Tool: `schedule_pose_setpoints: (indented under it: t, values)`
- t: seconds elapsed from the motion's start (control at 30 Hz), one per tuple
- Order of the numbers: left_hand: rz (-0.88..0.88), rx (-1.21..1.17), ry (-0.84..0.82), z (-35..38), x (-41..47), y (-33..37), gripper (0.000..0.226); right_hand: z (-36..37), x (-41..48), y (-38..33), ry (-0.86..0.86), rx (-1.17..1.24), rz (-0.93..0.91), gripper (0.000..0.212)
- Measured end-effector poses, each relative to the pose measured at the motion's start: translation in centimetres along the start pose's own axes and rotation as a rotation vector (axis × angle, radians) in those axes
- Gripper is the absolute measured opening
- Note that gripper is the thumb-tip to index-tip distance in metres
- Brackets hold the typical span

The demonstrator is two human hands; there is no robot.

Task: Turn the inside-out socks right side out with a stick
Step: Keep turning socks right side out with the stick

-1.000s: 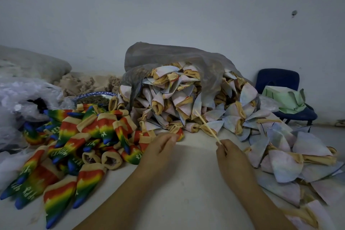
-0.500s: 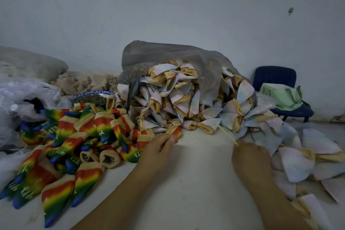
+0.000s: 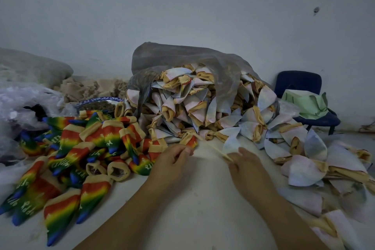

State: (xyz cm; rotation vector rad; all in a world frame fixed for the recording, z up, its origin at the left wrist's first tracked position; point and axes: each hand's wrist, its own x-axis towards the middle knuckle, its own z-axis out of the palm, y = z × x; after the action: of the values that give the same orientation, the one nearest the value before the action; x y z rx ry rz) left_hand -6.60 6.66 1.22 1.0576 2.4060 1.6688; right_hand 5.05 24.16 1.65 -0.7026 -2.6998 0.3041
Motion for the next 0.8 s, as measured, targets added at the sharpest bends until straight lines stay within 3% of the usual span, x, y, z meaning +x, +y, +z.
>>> schedule_pose_setpoints:
  t: [0.07, 0.23, 0.4, 0.57, 0.8]
  values:
    - [0.007, 0.003, -0.009, 0.0, 0.0, 0.1, 0.025, 0.5, -0.2, 0.0, -0.050, -0.007, -0.047, 0.036]
    - [0.032, 0.021, -0.026, 0.1, -0.1, -0.1, 0.023, 1.4, 0.1, -1.2, 0.020, -0.138, -0.210, 0.035]
    - [0.032, 0.027, -0.064, 0.2, -0.1, 0.3, 0.024, 1.7, 0.4, -1.7, 0.029, -0.074, -0.154, 0.033]
    - [0.018, -0.047, -0.099, 0.4, -0.6, 0.9, 0.015, -0.1, 0.1, -2.4, 0.223, 0.427, -0.140, 0.023]
    - [-0.030, -0.330, -0.104, 0.9, -1.0, 2.5, 0.024, -0.5, -0.9, -4.7, 0.144, 0.611, -0.205, 0.024]
